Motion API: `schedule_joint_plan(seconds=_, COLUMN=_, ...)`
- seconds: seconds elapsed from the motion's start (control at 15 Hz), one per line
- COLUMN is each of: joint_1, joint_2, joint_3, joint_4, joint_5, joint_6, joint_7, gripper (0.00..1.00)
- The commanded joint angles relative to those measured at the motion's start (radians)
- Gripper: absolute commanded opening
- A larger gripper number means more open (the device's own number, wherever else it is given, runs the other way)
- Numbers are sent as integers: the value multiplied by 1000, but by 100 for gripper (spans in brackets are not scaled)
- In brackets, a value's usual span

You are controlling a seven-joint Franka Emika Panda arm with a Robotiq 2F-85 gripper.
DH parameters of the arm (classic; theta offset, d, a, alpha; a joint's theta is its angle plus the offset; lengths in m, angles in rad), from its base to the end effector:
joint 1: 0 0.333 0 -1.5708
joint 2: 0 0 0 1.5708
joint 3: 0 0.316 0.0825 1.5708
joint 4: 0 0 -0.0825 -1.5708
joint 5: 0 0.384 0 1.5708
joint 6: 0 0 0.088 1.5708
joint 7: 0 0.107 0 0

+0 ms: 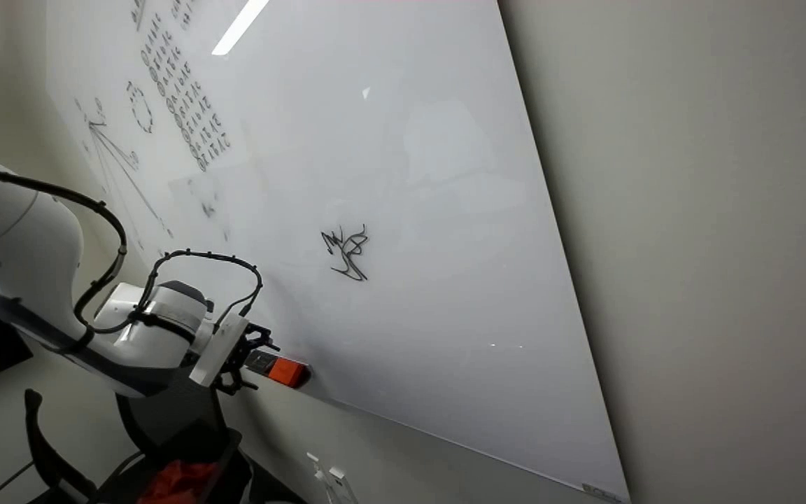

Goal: Use the whiteboard eraser to erase the scribble on the whiteboard

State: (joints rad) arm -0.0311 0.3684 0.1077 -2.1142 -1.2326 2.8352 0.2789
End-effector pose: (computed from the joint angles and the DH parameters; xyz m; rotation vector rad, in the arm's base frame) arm 0.5785 0.0920 0.2569 2.3670 1.1642 0.5395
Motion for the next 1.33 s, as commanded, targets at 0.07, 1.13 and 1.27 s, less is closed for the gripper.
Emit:
schedule_joint_plan(seconds=0.07, joint_1=29, joint_2=65, joint_3=-22, joint_4=87, joint_5=-76, joint_6=-3, joint_7=130, gripper=86)
schedule_joint_plan(seconds=1.13, joint_1=21, joint_2=157, joint_3=-6, joint_4=173, joint_5=-59, joint_6=-15, joint_7=115, gripper=84)
schedule_joint_plan(seconds=1.27, joint_1=19, joint_2=165, joint_3=-4, joint_4=181, joint_5=-55, joint_6=-15, joint_7=107, gripper=83)
